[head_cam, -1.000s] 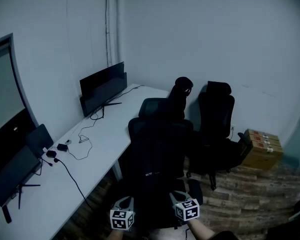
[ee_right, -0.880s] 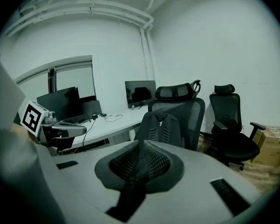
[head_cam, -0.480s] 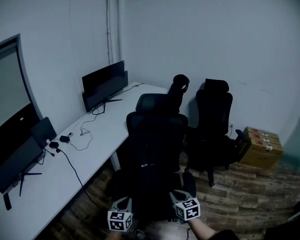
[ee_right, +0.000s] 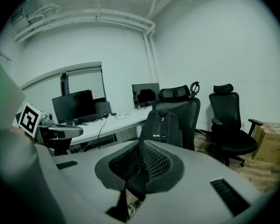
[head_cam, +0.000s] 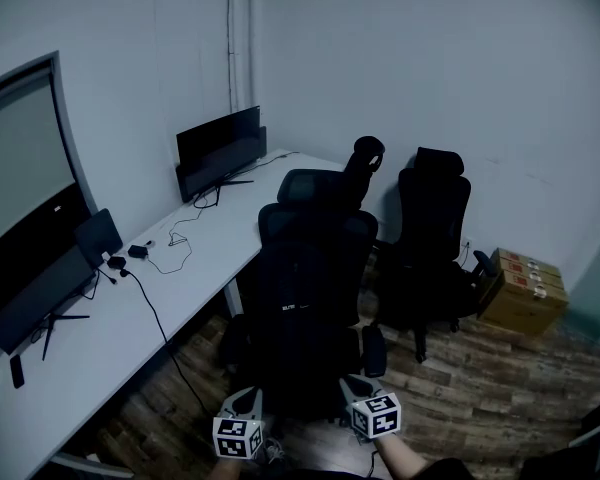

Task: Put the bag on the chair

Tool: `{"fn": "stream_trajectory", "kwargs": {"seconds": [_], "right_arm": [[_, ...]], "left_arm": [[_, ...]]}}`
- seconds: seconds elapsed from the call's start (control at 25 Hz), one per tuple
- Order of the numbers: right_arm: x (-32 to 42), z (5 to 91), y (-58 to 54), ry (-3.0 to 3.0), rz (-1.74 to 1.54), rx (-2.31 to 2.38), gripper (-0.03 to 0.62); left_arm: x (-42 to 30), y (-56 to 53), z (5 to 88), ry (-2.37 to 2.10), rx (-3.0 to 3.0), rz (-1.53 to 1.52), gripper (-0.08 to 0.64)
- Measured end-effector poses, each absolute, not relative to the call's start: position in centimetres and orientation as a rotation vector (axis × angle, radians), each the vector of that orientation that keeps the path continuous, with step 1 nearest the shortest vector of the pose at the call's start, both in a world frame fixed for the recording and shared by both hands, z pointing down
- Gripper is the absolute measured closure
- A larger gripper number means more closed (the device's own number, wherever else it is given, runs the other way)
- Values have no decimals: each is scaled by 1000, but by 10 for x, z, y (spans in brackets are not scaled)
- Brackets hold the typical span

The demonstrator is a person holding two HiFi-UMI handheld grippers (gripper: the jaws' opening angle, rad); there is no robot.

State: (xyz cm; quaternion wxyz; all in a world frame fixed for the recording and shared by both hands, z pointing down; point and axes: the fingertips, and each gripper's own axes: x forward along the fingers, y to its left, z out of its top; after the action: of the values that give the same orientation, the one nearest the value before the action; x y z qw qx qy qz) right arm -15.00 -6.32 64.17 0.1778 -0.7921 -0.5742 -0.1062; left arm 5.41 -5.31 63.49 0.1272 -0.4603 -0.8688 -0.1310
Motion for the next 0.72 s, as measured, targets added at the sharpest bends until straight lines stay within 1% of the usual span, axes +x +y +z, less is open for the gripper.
{"fn": "stream_trajectory", "kwargs": {"seconds": [0.72], "right_arm": [[-156, 659, -134, -1608, -283, -2217, 534]], "left_arm": [[52, -132, 645, -2509, -1407, -445, 540]]}}
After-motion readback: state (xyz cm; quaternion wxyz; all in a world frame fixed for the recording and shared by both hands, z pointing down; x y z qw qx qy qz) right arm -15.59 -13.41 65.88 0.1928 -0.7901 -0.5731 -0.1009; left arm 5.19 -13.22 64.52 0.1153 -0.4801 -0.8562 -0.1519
